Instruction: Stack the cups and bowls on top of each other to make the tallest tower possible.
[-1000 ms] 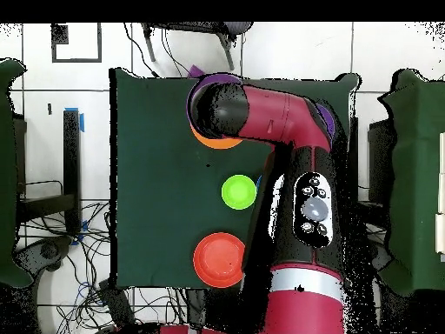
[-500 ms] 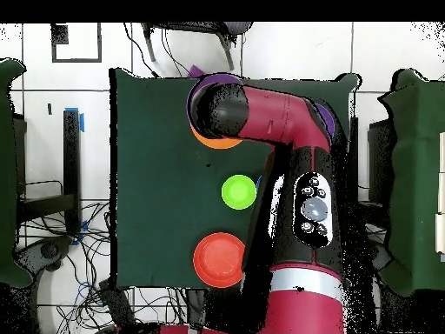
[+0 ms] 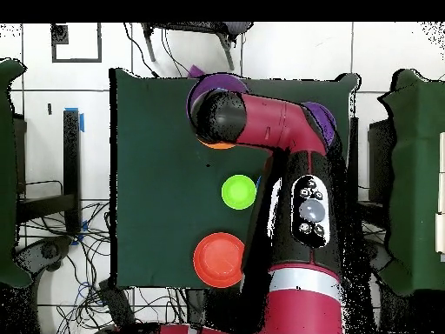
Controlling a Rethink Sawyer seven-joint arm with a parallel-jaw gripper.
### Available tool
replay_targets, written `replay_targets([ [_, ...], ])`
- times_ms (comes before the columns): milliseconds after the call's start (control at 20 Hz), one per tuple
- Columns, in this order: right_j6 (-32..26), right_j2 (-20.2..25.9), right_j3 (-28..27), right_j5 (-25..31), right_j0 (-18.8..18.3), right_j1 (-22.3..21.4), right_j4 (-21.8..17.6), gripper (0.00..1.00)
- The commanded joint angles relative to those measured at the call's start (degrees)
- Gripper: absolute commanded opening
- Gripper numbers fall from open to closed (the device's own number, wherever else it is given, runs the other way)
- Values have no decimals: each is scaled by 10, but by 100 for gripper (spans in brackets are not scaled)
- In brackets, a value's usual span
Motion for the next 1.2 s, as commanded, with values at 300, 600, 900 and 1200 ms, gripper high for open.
replay_targets([
  [300, -2, 48, 65, -69, 4, 58, -28, 0],
  [600, 0, 46, 65, -79, 7, 62, -27, 0],
  [900, -4, 45, 61, -77, 8, 64, -26, 0],
  [1200, -13, 48, 59, -66, 6, 64, -26, 100],
])
